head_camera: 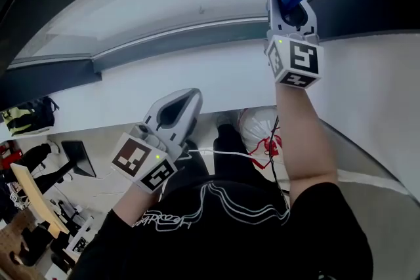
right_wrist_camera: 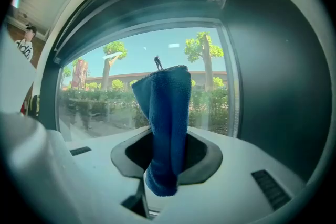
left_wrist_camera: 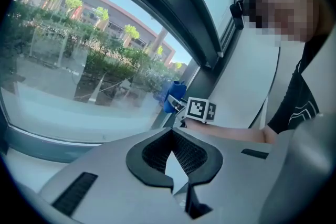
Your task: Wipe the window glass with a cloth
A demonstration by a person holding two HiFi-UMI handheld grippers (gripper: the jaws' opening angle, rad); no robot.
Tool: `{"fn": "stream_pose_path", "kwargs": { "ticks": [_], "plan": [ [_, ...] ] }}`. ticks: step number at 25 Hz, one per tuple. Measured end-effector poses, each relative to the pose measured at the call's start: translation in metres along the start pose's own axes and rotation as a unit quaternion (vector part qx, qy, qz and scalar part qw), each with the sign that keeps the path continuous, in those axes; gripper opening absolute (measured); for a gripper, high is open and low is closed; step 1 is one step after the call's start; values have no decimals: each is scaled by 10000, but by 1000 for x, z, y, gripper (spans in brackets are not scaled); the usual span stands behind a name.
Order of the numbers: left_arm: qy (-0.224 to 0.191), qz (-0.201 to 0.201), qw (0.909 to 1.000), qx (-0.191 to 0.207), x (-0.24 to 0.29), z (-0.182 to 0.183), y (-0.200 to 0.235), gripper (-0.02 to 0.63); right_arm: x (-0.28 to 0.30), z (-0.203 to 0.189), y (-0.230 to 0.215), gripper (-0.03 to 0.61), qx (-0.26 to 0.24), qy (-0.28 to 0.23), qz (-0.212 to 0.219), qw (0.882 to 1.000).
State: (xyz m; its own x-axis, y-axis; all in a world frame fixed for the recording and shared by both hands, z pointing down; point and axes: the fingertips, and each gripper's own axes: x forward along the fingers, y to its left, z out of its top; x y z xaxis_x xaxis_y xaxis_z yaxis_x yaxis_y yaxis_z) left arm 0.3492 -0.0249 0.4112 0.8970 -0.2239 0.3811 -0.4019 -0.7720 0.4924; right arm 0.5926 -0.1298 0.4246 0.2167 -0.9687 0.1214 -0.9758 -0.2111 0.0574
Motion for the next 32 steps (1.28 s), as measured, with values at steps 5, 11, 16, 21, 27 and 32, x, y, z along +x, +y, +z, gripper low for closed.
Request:
{"fn": "stream_pose_path", "kwargs": {
  "ticks": [5, 11, 16, 21, 27, 32],
  "plan": [
    [105, -86, 9999, 71, 9, 4, -2, 5, -7, 3, -41, 94, 61, -25, -454, 9989],
    [203, -21, 9998, 89, 7, 5, 10, 5, -7, -4, -59, 93, 226, 24, -713, 9972],
    [44, 83, 10000, 5, 3, 9, 24, 5, -6, -3, -57, 92, 215, -82, -739, 9970],
    [-29, 89, 9999, -94, -9, 1, 35, 5, -9, -6, -38, 94, 16, -122, -704, 9974],
    [-294, 460, 9982, -262, -61, -15, 90, 5, 5, -35, 70, 94, 108, -12, -119, 9999],
    [-577, 802, 9944, -370, -114, -27, 133, 5, 7, -45, 188, 94, 175, -25, 729, 9972]
  ]
}}
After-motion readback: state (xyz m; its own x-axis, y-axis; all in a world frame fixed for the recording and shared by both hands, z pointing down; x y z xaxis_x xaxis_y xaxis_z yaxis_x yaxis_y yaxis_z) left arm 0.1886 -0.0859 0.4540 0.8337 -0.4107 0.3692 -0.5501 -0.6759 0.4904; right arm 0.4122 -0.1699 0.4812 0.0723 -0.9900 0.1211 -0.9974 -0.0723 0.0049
